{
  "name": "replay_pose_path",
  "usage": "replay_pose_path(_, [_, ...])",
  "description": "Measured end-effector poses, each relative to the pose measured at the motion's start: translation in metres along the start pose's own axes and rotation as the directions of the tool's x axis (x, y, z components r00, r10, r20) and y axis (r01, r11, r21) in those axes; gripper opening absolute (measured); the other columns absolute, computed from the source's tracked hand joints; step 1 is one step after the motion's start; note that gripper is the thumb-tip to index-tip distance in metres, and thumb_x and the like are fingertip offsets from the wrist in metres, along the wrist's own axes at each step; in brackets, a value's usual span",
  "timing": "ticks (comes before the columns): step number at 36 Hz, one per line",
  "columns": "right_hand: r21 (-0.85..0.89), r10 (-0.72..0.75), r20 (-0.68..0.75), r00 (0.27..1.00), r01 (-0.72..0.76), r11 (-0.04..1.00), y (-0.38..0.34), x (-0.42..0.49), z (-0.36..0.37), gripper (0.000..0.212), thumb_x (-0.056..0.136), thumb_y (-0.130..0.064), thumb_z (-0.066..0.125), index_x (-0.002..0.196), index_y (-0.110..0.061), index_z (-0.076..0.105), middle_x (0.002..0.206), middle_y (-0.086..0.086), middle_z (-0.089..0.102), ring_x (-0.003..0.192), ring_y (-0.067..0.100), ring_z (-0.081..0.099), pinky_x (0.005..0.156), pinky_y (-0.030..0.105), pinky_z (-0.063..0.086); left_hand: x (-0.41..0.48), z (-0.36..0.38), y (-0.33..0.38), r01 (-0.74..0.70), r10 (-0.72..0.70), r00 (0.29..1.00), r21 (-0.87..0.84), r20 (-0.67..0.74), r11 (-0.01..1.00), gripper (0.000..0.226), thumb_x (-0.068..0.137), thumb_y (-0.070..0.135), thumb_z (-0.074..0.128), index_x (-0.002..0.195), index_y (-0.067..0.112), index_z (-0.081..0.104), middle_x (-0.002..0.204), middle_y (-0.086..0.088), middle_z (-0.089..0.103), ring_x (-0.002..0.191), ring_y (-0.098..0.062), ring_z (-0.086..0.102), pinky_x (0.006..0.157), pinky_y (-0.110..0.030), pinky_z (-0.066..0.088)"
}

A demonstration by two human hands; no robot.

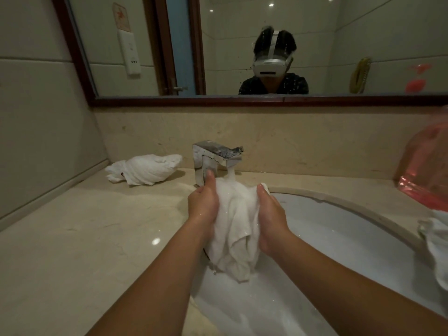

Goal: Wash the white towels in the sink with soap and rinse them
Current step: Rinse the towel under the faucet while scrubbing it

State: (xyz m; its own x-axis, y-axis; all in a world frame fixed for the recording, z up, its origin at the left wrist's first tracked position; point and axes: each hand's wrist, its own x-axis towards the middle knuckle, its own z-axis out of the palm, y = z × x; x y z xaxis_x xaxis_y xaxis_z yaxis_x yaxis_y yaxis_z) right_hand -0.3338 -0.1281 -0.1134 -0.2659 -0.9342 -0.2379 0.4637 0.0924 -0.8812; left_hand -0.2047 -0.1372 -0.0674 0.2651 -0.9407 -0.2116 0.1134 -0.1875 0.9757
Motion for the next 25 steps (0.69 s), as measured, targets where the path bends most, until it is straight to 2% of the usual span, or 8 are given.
replay_pose_path(2, [-0.036,-0.079,-0.007,0.997,0.079,0.996,-0.010,-0.018,0.005,0.050,0.094,-0.056,0.067,0.135,-0.027,0.067,0.127,-0.002,0.072,0.117,0.022,0.069,0.108,0.045,0.053,0.000,0.001,-0.002,-0.022,0.022,1.000,0.025,-0.001,0.999,0.056,0.099,0.073,0.050,0.100,0.019,0.066,0.105,-0.006,0.074,0.101,-0.029,0.071,0.101,-0.048,0.057])
replay_pose_path(4, [-0.081,-0.150,0.002,0.989,0.150,0.985,-0.016,-0.025,0.006,0.022,0.106,-0.042,0.059,0.123,-0.028,0.065,0.115,-0.004,0.071,0.107,0.017,0.068,0.093,0.037,0.055,-0.002,0.003,-0.003,-0.064,0.065,0.997,0.042,-0.036,0.997,0.059,0.103,0.069,0.046,0.122,0.017,0.066,0.116,-0.007,0.073,0.108,-0.029,0.069,0.104,-0.048,0.055])
replay_pose_path(7, [-0.199,-0.284,0.047,0.958,0.287,0.937,-0.016,-0.031,0.008,0.021,0.108,-0.040,0.057,0.120,-0.027,0.067,0.112,-0.004,0.073,0.104,0.016,0.071,0.083,0.033,0.058,-0.007,0.005,-0.001,-0.213,0.222,0.965,0.079,-0.137,0.974,0.055,0.108,0.060,0.042,0.139,0.018,0.058,0.124,-0.001,0.064,0.113,-0.023,0.061,0.098,-0.037,0.048])
replay_pose_path(10, [-0.236,-0.317,0.095,0.944,0.331,0.914,-0.012,-0.035,0.013,0.021,0.108,-0.042,0.055,0.120,-0.029,0.067,0.112,-0.006,0.074,0.103,0.013,0.072,0.080,0.028,0.057,-0.009,0.004,-0.001,-0.359,0.370,0.907,0.087,-0.202,0.929,0.046,0.108,0.058,0.046,0.122,0.019,0.064,0.118,-0.001,0.068,0.108,-0.022,0.063,0.087,-0.035,0.045])
replay_pose_path(13, [-0.198,-0.288,0.106,0.952,0.304,0.932,-0.011,-0.039,0.017,0.016,0.110,-0.042,0.052,0.114,-0.034,0.065,0.111,-0.008,0.074,0.100,0.009,0.071,0.075,0.025,0.054,-0.009,-0.001,0.000,-0.395,0.385,0.884,0.019,-0.264,0.919,0.033,0.106,0.051,0.054,0.099,0.020,0.062,0.098,0.001,0.066,0.092,-0.019,0.061,0.076,-0.034,0.041])
replay_pose_path(15, [-0.171,-0.284,0.081,0.955,0.294,0.940,-0.009,-0.040,0.018,0.021,0.110,-0.042,0.052,0.119,-0.031,0.067,0.115,-0.004,0.074,0.105,0.014,0.071,0.083,0.032,0.058,-0.008,-0.002,0.001,-0.391,0.368,0.886,-0.028,-0.281,0.920,0.028,0.106,0.043,0.057,0.090,0.019,0.059,0.089,0.002,0.062,0.084,-0.019,0.057,0.073,-0.035,0.039])
replay_pose_path(18, [-0.124,-0.289,0.008,0.957,0.288,0.950,-0.010,-0.040,0.019,0.029,0.108,-0.043,0.054,0.128,-0.027,0.067,0.120,-0.001,0.074,0.112,0.021,0.070,0.097,0.043,0.058,-0.009,0.000,0.003,-0.382,0.354,0.898,-0.064,-0.261,0.922,0.026,0.105,0.036,0.057,0.085,0.020,0.059,0.084,0.004,0.060,0.079,-0.014,0.055,0.073,-0.036,0.039])
replay_pose_path(25, [-0.075,-0.355,-0.078,0.932,0.349,0.934,-0.017,-0.040,0.015,0.019,0.107,-0.037,0.058,0.109,-0.025,0.071,0.108,-0.001,0.077,0.104,0.018,0.072,0.085,0.035,0.057,-0.017,0.004,0.006,-0.417,0.404,0.897,-0.040,-0.180,0.908,0.040,0.106,0.045,0.056,0.077,0.019,0.060,0.074,0.005,0.056,0.071,-0.011,0.052,0.067,-0.033,0.041])
